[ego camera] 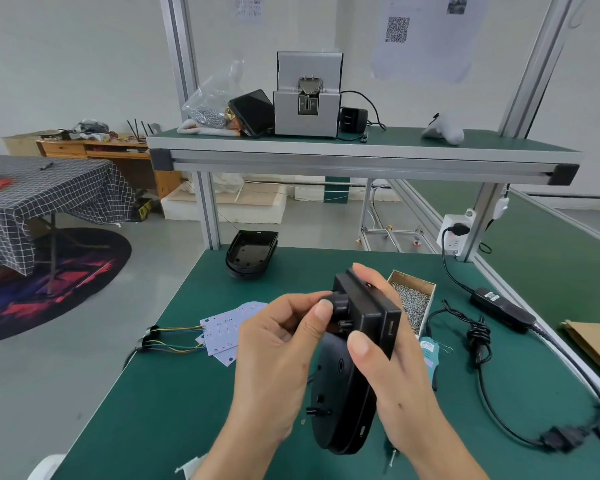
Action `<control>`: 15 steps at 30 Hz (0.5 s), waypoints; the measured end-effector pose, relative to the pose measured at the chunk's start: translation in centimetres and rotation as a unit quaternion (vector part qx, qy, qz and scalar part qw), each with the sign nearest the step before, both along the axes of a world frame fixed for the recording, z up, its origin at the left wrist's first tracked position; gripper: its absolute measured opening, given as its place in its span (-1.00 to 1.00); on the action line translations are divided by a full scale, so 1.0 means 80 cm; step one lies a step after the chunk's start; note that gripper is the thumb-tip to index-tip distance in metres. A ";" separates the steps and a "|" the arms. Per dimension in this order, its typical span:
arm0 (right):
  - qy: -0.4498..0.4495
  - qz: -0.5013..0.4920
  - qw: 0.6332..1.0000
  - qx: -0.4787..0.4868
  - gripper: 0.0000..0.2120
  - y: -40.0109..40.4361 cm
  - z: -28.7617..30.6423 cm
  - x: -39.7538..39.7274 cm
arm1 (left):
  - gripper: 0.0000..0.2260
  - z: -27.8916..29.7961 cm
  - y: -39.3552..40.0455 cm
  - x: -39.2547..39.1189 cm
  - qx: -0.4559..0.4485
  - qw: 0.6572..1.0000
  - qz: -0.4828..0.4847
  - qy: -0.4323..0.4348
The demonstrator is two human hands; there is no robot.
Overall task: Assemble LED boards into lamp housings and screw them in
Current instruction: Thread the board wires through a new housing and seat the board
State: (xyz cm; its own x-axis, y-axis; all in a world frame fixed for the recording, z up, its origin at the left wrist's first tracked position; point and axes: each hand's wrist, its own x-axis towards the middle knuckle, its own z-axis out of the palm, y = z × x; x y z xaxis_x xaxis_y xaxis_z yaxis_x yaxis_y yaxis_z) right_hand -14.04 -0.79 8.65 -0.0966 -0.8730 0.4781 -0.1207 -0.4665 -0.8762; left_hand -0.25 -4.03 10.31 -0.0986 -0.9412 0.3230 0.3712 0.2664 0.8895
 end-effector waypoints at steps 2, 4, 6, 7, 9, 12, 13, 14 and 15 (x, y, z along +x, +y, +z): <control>0.008 0.004 1.000 -0.010 -0.37 0.002 0.001 0.000 | -0.84 0.003 0.000 0.004 -0.021 1.000 0.004 -0.021; 0.008 0.006 1.000 -0.014 -0.39 0.003 0.003 0.001 | -0.85 0.005 -0.001 0.007 -0.050 0.998 0.012 -0.043; 0.012 0.003 1.000 -0.016 -0.40 0.003 0.006 0.005 | -0.84 0.005 -0.001 0.010 -0.081 0.994 0.027 -0.065; 0.011 0.003 1.000 -0.018 -0.41 0.004 0.007 0.006 | -0.83 0.005 -0.002 0.012 -0.094 0.992 0.033 -0.078; 0.012 0.004 1.000 -0.017 -0.40 0.005 0.009 0.007 | -0.82 0.004 -0.003 0.016 -0.111 0.987 0.043 -0.104; 0.034 0.002 0.999 -0.011 -0.38 0.006 0.011 0.008 | -0.82 0.002 -0.006 0.019 -0.132 0.979 0.053 -0.145; 0.031 0.005 0.999 -0.012 -0.39 0.006 0.011 0.009 | -0.81 0.002 -0.007 0.019 -0.141 0.976 0.060 -0.153; 0.021 0.008 1.000 -0.011 -0.39 0.007 0.012 0.010 | -0.81 0.002 -0.006 0.018 -0.149 0.974 0.066 -0.158; 0.012 0.009 1.000 -0.010 -0.39 0.008 0.012 0.010 | -0.81 0.002 -0.006 0.017 -0.155 0.972 0.072 -0.163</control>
State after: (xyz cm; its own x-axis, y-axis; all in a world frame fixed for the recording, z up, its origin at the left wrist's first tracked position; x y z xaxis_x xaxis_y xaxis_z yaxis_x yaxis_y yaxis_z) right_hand -13.23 -0.17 9.60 -0.0689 -0.8649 0.4972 -0.1323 -0.4860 -0.8639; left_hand 1.15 -4.51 10.44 -0.1176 -0.8149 0.5676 0.0222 0.5692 0.8219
